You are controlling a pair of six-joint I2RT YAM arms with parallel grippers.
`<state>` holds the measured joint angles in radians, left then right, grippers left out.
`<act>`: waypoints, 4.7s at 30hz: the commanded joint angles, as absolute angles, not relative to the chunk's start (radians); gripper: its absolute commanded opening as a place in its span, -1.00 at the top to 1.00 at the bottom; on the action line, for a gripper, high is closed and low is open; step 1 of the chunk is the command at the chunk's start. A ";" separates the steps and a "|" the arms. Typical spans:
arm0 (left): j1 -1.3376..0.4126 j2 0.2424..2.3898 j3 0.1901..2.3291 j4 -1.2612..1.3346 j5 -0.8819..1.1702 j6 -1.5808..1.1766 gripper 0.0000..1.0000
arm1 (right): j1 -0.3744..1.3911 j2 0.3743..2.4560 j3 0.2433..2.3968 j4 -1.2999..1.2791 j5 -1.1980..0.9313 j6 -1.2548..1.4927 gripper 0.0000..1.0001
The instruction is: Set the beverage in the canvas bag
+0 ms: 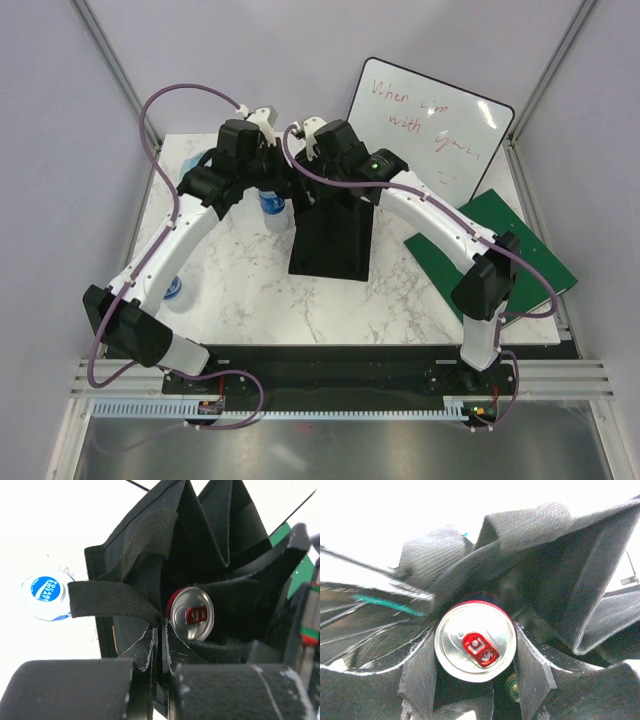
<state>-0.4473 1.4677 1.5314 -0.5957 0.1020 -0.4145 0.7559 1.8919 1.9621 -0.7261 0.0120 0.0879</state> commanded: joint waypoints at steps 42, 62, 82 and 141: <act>-0.446 1.439 1.566 -0.586 0.069 -0.446 0.95 | 0.733 1.901 1.758 -0.621 0.028 0.000 0.93; -0.446 1.434 1.526 -0.587 0.064 -0.456 0.95 | 0.733 1.911 1.684 -0.561 0.038 0.071 0.19; -0.446 1.428 1.535 -0.588 0.066 -0.457 0.95 | 0.733 1.836 1.793 -0.629 0.028 0.084 -0.33; -0.330 1.040 1.508 -0.949 -0.537 -0.474 -0.63 | 0.738 1.414 1.776 -0.665 -0.183 0.236 -0.39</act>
